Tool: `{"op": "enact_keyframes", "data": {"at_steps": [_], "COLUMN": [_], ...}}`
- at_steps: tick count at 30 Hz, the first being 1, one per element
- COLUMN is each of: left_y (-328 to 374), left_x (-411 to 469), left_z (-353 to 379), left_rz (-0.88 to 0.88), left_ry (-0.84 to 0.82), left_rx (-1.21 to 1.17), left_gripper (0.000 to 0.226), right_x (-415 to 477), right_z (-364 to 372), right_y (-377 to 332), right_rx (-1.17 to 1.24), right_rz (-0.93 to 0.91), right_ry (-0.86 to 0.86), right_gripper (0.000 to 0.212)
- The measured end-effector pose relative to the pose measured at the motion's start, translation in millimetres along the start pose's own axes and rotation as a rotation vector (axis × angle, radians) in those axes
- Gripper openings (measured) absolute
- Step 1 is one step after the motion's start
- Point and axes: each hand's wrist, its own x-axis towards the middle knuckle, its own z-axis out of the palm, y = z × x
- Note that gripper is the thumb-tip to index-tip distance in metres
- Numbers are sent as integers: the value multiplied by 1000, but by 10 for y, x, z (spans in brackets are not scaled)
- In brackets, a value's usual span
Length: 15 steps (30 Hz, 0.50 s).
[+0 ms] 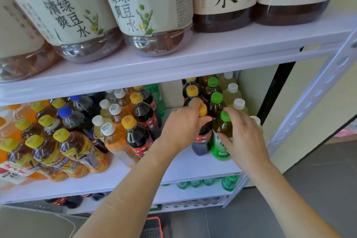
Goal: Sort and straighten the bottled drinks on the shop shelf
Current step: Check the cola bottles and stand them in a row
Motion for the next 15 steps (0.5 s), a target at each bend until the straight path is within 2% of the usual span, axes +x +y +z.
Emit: {"op": "enact_keyframes", "data": {"at_steps": [6,9,12,15], "left_y": [7,28,-71,-407], "left_x": [20,-92,-358,-642], "left_z": [40,0,-133,-341], "left_rz": [-87,-163,-148,-134], "left_ry": [12,43,256,506], "left_rx": [-157,-233,-120,191], "left_gripper": [47,52,41,22], "right_x": [-18,-88,-191,-288], "right_z": [9,21,19,7], "right_y": [-8,-24,-54,-103], "right_rx": [-8,26,113,211], "right_rz": [-11,-1,-82,-152], "right_ry": [16,87,219,283], "right_gripper": [65,62,52,35]}}
